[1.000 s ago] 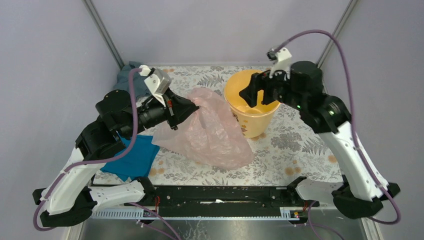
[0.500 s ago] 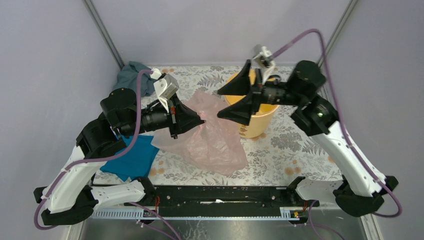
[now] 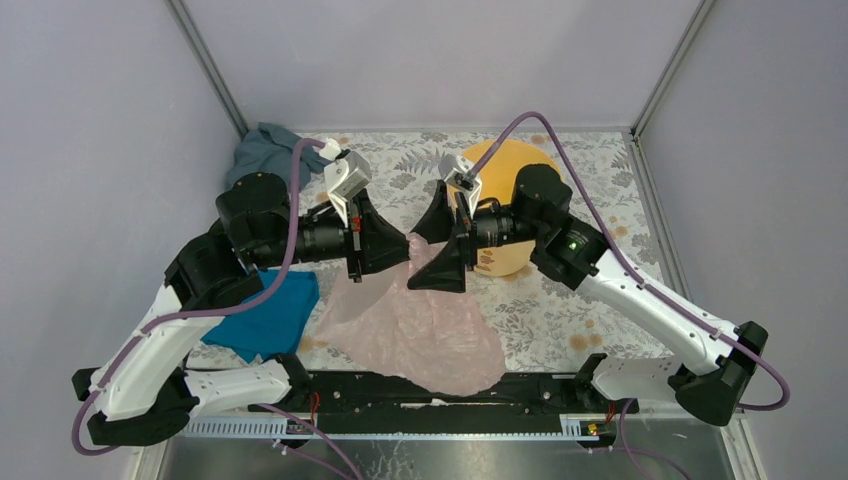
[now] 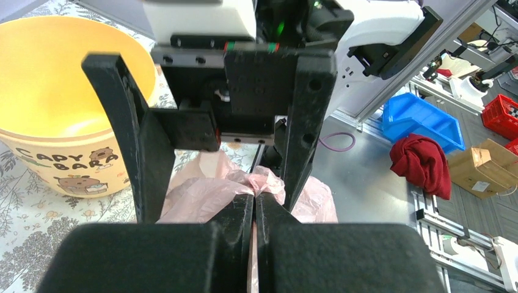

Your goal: Put the trash bags into the trash bin

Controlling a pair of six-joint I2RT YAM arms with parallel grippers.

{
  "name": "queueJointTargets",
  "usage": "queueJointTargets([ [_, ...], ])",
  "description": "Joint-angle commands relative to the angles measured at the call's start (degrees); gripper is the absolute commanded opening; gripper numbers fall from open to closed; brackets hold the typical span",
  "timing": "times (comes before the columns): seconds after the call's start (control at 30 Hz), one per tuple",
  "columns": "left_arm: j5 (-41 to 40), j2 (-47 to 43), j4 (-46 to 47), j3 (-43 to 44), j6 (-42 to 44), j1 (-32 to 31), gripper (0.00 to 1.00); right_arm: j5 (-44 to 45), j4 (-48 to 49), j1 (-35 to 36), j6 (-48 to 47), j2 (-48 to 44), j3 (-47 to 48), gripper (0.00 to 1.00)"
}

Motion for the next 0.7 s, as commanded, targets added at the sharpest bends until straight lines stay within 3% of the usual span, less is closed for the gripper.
queueJointTargets([
  [0.0,-0.4,0.4,5.6,-0.2,-1.3,0.1,0.00,-2.6,13.7,0.6,6.0,-3.1,-5.3,0.99],
  [0.17,2.4,0.4,10.3,-2.7,-3.8,0.1,0.00,-0.3,21.0,0.6,10.6,-3.8,-8.5,0.91],
  [0.27,4.8,0.5,13.4,-4.2,-5.6,0.1,0.00,-0.2,26.6,0.7,14.2,-3.1,-9.9,0.99],
  [0.37,5.9,0.5,15.7,-5.1,-7.0,0.1,0.00,0.2,31.4,0.7,17.0,-2.2,-11.0,0.97],
  [0.53,5.7,0.4,16.5,-4.5,-7.3,0.2,0.00,3.6,32.6,0.7,17.5,-1.8,-12.5,0.70],
  [0.67,5.4,0.9,16.6,-4.5,-7.0,0.1,0.00,6.7,36.0,0.7,19.2,-2.6,-13.7,0.31],
])
